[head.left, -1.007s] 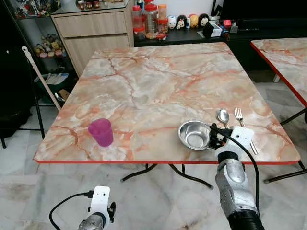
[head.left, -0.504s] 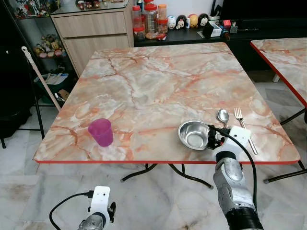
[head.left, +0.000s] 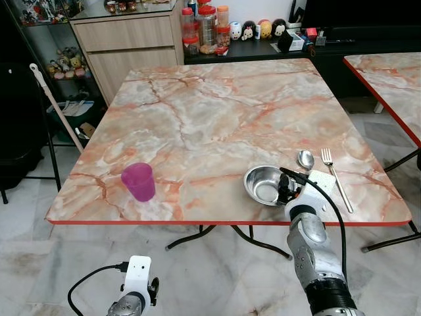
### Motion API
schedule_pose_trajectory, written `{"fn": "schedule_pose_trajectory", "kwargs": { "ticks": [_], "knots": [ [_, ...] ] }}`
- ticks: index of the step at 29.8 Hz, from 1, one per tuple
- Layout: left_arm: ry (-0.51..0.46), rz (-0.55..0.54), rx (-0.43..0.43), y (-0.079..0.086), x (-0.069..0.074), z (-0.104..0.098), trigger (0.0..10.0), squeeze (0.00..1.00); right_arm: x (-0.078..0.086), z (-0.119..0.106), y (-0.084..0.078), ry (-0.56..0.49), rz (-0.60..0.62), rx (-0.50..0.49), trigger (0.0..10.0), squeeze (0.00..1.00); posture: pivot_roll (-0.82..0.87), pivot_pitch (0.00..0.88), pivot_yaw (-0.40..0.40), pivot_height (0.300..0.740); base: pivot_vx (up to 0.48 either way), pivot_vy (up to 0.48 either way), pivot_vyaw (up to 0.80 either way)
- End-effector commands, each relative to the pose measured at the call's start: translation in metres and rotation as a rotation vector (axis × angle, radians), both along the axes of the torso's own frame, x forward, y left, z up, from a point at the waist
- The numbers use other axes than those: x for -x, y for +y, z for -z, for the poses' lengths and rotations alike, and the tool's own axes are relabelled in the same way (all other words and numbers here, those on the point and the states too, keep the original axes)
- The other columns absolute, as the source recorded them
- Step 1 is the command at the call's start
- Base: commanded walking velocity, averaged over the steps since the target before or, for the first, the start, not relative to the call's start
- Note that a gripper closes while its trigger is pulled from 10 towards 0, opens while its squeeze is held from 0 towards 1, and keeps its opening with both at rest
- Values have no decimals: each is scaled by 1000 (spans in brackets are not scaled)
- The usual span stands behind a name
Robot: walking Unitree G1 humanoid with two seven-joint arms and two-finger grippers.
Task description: Setting the table
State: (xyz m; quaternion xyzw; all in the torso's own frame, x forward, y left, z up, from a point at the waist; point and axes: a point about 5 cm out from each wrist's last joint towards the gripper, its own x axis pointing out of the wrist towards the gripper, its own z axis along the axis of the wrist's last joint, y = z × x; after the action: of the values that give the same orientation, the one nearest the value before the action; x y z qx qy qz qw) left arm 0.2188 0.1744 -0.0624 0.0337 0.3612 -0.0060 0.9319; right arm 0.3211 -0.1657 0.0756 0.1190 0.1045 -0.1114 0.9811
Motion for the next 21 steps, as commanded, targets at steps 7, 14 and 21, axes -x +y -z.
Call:
{"fn": "schedule_pose_trajectory", "kwargs": {
  "ticks": [7, 14, 21],
  "knots": [
    [2, 3, -8, 2, 1, 0, 10000, 0, -6, -8, 4, 31, 7, -18, 10000, 0, -14, 28, 54, 740, 0, 0, 0],
    [5, 5, -11, 2, 1, 1, 10000, 0, -7, -11, 6, 42, 1, -41, 10000, 0, -11, 26, 52, 740, 0, 0, 0],
    [8, 11, -14, 2, 1, 1, 10000, 0, -6, -10, 7, 63, 2, -46, 0, 0, -11, 26, 52, 740, 0, 0, 0]
  ]
}}
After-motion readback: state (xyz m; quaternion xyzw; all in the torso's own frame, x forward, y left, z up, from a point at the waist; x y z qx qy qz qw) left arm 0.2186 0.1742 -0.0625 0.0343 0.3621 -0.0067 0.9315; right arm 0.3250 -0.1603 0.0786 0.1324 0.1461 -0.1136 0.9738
